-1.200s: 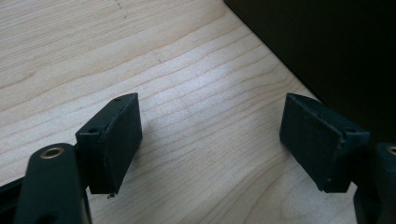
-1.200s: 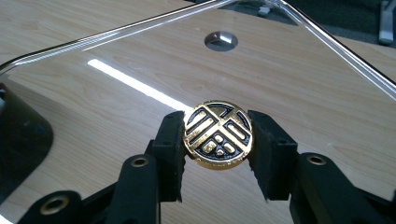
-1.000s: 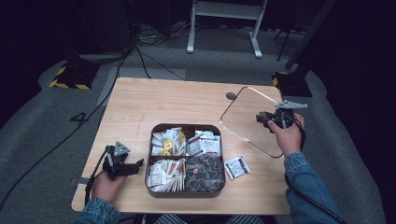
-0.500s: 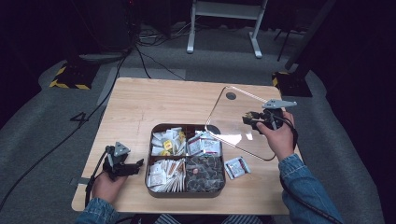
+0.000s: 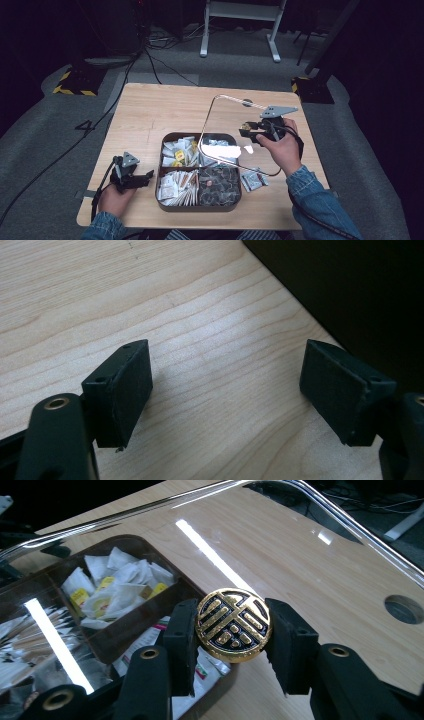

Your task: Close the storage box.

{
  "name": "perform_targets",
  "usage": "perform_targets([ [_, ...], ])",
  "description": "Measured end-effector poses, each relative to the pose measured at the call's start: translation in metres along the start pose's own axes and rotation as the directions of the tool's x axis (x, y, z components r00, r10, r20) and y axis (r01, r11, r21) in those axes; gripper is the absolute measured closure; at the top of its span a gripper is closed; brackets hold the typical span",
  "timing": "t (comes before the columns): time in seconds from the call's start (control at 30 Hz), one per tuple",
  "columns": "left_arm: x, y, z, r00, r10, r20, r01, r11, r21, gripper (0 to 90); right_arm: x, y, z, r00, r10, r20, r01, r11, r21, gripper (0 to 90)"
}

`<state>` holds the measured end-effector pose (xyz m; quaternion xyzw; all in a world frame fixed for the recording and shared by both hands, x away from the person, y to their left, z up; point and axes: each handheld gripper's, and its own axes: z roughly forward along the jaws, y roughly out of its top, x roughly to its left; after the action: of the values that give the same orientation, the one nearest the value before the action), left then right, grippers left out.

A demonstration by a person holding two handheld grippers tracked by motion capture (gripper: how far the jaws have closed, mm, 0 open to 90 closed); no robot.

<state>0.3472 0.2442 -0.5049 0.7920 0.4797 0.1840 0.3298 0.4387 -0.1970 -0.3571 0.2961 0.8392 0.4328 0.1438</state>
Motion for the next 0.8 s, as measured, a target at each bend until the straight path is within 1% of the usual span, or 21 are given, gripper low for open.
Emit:
perform_targets([
  [0.17,0.0,0.001,0.001,1.0,-0.005,-0.005,0.005,1.0,-0.003,22.0,0.014,0.004,0.007,0.9994,-0.015,-0.032,0.016,1.0,0.01,58.9],
  [0.37,0.0,0.001,0.001,1.0,-0.005,-0.006,0.005,1.0,-0.003,22.1,0.032,0.009,0.018,0.9967,-0.042,-0.07,0.044,0.999,0.026,58.9],
  [0.53,0.0,0.001,0.001,1.0,-0.005,-0.007,0.005,1.0,-0.003,22.1,0.043,0.01,0.029,0.9932,-0.058,-0.101,0.062,0.998,0.033,58.9],
  [0.8,0.0,0.001,0.001,1.0,-0.005,-0.007,0.005,1.0,-0.003,22.1,0.063,0.009,0.047,0.9837,-0.08,-0.161,0.088,0.995,0.044,58.9],
])
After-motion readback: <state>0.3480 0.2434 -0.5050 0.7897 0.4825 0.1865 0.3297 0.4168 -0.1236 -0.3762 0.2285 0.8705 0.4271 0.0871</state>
